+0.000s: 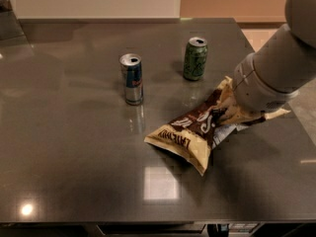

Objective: Move brown chip bag near redbull can

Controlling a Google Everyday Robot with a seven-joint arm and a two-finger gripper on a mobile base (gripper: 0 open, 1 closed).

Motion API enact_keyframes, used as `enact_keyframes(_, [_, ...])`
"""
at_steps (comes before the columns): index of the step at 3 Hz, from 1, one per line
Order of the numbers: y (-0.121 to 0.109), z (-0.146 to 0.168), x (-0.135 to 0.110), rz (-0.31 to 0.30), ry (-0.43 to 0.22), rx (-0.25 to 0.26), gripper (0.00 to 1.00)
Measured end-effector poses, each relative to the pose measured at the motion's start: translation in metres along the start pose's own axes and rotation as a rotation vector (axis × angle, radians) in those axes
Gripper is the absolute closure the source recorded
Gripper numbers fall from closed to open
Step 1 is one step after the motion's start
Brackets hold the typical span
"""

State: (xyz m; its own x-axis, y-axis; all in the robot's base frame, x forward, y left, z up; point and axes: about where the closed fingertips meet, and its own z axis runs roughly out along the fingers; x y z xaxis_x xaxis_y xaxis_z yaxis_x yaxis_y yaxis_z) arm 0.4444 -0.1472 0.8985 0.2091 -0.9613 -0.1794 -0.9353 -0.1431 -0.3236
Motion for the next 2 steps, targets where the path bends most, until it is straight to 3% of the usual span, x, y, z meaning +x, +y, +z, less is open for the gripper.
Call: enact_keyframes(2, [-0.051, 0.02, -0.044, 0.024, -0.08, 0.033, 1.0])
